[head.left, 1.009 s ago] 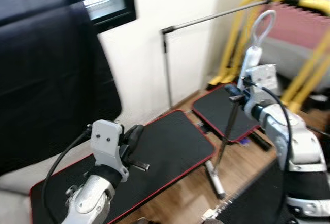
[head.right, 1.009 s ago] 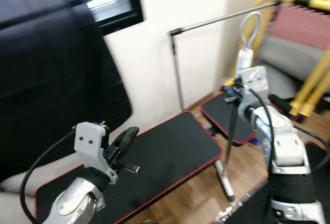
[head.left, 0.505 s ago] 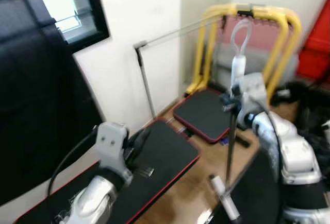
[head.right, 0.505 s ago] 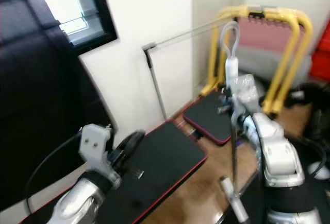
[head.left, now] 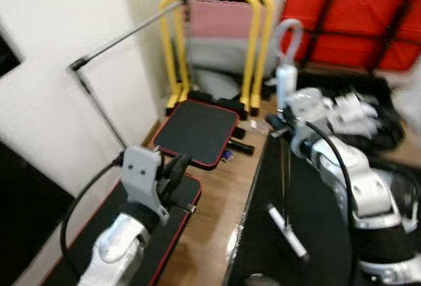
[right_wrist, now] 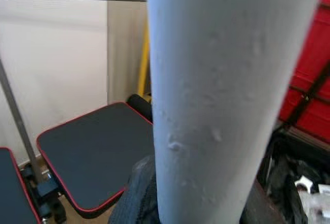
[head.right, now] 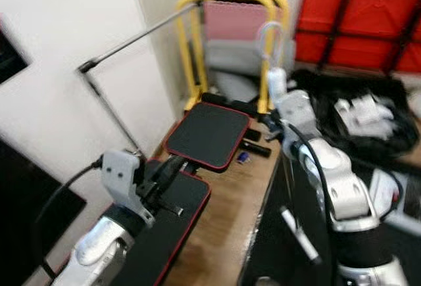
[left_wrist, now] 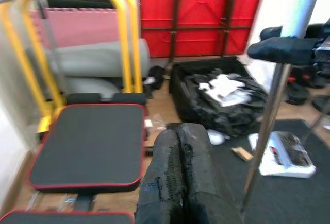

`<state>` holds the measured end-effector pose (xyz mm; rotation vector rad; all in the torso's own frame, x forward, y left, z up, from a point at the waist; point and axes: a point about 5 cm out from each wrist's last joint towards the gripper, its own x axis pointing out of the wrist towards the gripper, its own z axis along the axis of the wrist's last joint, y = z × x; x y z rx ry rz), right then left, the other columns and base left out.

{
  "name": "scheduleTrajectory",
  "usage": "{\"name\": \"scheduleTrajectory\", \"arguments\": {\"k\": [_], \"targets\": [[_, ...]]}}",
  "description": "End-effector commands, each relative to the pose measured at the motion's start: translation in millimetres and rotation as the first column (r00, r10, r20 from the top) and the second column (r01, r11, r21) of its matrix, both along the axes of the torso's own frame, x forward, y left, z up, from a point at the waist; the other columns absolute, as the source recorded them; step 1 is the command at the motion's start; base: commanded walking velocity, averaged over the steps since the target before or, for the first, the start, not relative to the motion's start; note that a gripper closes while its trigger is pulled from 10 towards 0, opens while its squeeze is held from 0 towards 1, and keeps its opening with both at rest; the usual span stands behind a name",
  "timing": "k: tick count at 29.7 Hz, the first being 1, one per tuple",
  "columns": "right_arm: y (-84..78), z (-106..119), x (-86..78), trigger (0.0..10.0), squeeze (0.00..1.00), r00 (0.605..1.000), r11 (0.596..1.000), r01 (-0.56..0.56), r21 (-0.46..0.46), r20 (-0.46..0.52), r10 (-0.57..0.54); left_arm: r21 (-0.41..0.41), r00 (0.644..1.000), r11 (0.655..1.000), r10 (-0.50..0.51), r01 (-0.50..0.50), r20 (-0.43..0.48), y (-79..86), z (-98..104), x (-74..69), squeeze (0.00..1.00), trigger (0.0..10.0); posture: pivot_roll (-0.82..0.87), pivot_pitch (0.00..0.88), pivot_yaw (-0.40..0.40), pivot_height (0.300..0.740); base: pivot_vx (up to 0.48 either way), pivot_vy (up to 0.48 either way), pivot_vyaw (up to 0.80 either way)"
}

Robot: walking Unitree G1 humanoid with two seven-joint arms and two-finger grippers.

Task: Sweep floor

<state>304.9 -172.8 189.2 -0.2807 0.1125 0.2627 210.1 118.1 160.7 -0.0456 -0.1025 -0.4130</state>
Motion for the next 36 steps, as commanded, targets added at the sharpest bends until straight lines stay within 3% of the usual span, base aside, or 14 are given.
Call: {"name": "scheduleTrajectory", "arguments": {"k": [1, 14, 36], "targets": [[11.8, 14.7, -0.3, 10.0, 0.00, 0.994, 0.998, -0.063, -0.009, 0.091, 0.063, 0.005, 1.000, 1.000, 0.025, -0.025, -0.009, 3.5, -2.7, 1.2, 0.00, 10.0, -0.11, 0.041, 0.017, 0.740, 0.000, 0.000, -0.49], [39.2, 19.5, -6.4, 10.0, 0.00, 0.961, 0.973, -0.232, -0.018, 0.148, 0.232, -0.057, 0.999, 0.997, 0.041, -0.042, -0.024, 5.2, -2.7, 9.3, 0.00, 10.0, -0.12, 0.020, 0.021, 0.740, 0.000, -0.254, -0.04], [44.8, 17.7, -4.5, 10.0, 0.00, 0.948, 0.964, -0.266, -0.009, 0.178, 0.263, -0.077, 1.000, 0.997, 0.028, -0.029, -0.014, 2.9, -2.2, 15.8, 0.00, 10.0, -0.13, 0.005, 0.021, 0.740, 0.000, -0.347, 0.00]]}}
